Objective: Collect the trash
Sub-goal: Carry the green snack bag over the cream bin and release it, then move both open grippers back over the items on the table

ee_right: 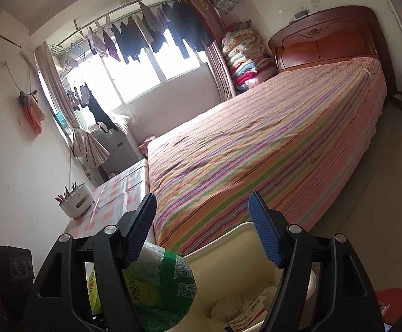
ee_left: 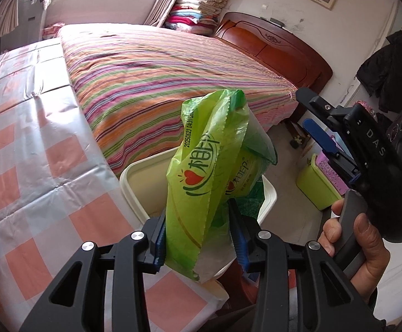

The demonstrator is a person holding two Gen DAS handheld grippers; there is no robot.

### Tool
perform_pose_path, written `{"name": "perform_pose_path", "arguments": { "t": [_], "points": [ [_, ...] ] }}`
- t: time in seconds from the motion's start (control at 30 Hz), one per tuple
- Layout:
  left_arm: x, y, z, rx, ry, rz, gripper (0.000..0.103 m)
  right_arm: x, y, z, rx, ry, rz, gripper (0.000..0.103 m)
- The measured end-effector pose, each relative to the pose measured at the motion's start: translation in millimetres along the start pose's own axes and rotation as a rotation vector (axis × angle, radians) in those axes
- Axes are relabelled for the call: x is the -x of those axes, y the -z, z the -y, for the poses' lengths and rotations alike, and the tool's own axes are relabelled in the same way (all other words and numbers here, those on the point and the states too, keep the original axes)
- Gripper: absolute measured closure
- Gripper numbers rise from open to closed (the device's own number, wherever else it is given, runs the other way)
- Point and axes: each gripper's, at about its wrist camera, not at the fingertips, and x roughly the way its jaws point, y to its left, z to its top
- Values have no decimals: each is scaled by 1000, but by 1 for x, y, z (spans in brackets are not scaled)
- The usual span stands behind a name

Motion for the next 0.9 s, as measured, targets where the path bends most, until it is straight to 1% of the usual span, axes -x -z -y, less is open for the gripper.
{"name": "perform_pose_path", "arguments": {
  "t": [0.1,0.13,0.17,0.23,0.3,0.4,0.57,0.73,0.77,0.9],
  "points": [
    [4,0,5,-25,-8,31,53,2,0,1,-7,-1,10,35],
    [6,0,6,-31,-16,45,44,2,0,1,-6,0,13,35],
    [8,0,8,-35,-28,64,37,2,0,1,-7,0,13,35],
    [14,0,8,-38,-41,94,34,3,2,1,-8,-2,15,35],
    [19,-1,6,-38,-45,106,33,2,3,-1,-5,-2,14,35],
    [35,-1,0,-29,-70,159,33,2,5,-4,-2,-12,15,35],
    [68,3,-12,-41,-164,245,33,-6,8,-17,19,-35,-10,35],
    [98,9,-35,-41,-249,301,32,-17,18,-41,62,-72,-47,33],
    [104,10,-43,-31,-267,310,32,-20,21,-48,72,-80,-55,33],
    [122,15,-71,34,-295,337,32,-31,34,-73,113,-114,-97,32]
  ]
}}
